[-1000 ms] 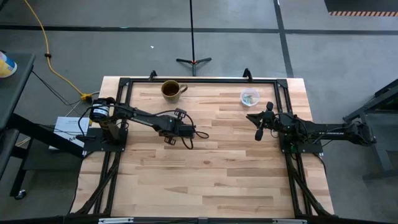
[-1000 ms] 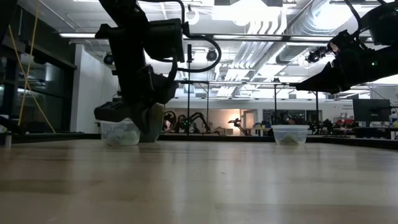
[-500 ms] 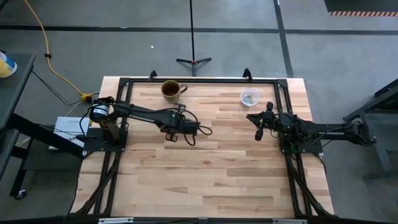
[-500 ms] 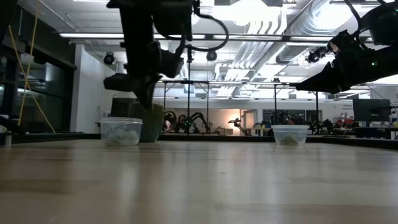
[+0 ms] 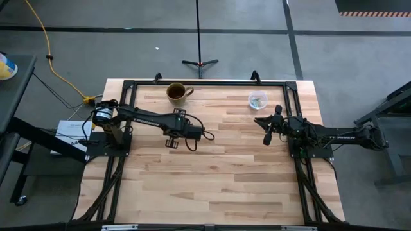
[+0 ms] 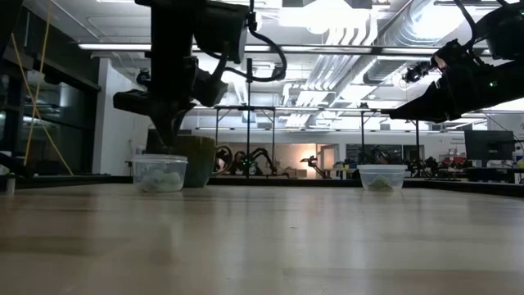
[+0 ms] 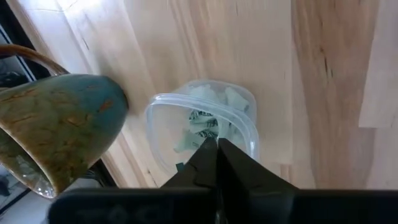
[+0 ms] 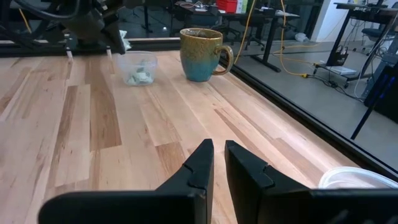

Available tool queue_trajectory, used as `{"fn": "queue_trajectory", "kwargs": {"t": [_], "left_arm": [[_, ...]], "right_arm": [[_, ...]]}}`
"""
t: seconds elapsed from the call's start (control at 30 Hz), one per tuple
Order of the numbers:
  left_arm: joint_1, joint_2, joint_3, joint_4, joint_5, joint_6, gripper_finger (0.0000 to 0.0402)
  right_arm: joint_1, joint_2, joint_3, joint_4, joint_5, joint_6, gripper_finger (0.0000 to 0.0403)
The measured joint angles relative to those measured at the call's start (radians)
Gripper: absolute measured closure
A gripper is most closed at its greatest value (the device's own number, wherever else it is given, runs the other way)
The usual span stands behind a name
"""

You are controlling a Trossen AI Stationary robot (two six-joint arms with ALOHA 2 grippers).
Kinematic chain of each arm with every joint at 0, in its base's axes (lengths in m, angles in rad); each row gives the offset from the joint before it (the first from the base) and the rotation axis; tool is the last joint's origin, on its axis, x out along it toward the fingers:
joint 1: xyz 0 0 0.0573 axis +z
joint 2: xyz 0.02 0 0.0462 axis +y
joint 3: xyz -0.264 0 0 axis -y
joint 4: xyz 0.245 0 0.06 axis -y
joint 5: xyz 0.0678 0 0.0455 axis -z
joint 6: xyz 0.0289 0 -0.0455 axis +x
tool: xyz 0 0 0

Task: Pick and place Stevia / Truvia into bins
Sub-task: Put the white stevia packet into the left transparent container, then return to Home Position

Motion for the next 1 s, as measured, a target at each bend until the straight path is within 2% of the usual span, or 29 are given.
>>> {"fn": "queue_trajectory", "kwargs": {"t": [0.2,0.53,0.67,0.77,0.83,0.9,1.0], "left_arm": [[0.008,0.0,0.0,0.001,-0.008,0.005,0.0314],[0.108,-0.011,-0.001,0.038,0.009,-0.052,0.0306],[0.169,-0.109,-0.047,0.272,0.204,-0.04,0.0306],[0.181,-0.239,-0.177,0.524,0.369,-0.001,0.0314],[0.17,-0.348,-0.287,0.697,0.438,-0.017,0.0326],[0.149,-0.472,-0.413,0.879,0.451,-0.056,0.0342],[0.104,-0.651,-0.629,1.121,0.398,-0.1,0.0367]], "right_arm": [[0.0,0.0,0.0,0.0,-0.003,0.001,0.037],[0.0,0.0,0.0,0.0,-0.003,0.001,0.037],[0.0,0.0,0.0,0.0,-0.003,0.001,0.0371],[0.0,0.0,0.0,0.0,-0.003,0.001,0.0371],[0.0,0.0,0.0,0.0,-0.003,0.002,0.0371],[0.0,-0.001,0.0,0.003,-0.009,0.002,0.0371],[0.0,-0.001,0.0,0.012,-0.022,0.002,0.0371]]}}
